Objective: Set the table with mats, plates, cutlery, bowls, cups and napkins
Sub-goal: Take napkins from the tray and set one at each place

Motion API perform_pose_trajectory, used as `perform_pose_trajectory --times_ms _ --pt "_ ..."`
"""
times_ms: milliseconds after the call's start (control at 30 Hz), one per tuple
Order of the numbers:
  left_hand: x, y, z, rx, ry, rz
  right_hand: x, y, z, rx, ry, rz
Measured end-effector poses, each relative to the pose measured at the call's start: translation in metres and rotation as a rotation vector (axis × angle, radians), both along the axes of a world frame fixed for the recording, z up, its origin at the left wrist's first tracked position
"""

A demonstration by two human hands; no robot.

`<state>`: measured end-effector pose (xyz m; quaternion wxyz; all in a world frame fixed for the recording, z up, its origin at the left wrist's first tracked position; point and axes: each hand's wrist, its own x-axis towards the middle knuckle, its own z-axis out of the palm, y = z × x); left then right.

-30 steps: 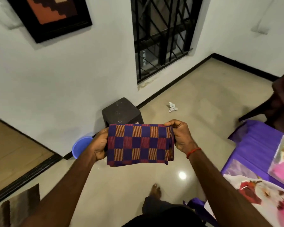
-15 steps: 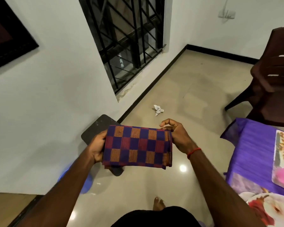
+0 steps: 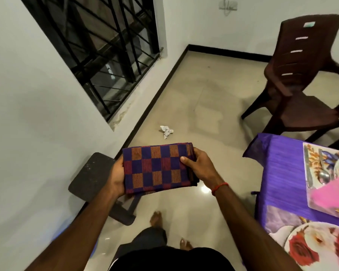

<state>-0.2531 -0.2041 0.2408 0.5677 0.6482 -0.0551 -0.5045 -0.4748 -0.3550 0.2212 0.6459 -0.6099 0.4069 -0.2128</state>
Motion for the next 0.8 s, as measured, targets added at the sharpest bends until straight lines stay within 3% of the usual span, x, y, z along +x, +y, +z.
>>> perform_pose_trajectory --times_ms 267,500,667,800 --pt "0.047 -0.062 -0.013 -0.235 0.507 -0.221 0.006 -0.061 0.026 -0.041 0.129 -0.026" --pt "0.070 -0.153 0.002 -0.135 0.723 -0.706 0.015 -0.109 0.054 -0.026 0.186 -0.026" --pt "0.058 -0.210 0.021 -0.112 0.575 -1.102 0.025 -0.128 0.071 -0.184 0.348 -0.022" --pt "0.050 -0.244 0.020 -0.126 0.421 -1.202 0.012 -0.138 0.074 -0.076 0.192 -0.188"
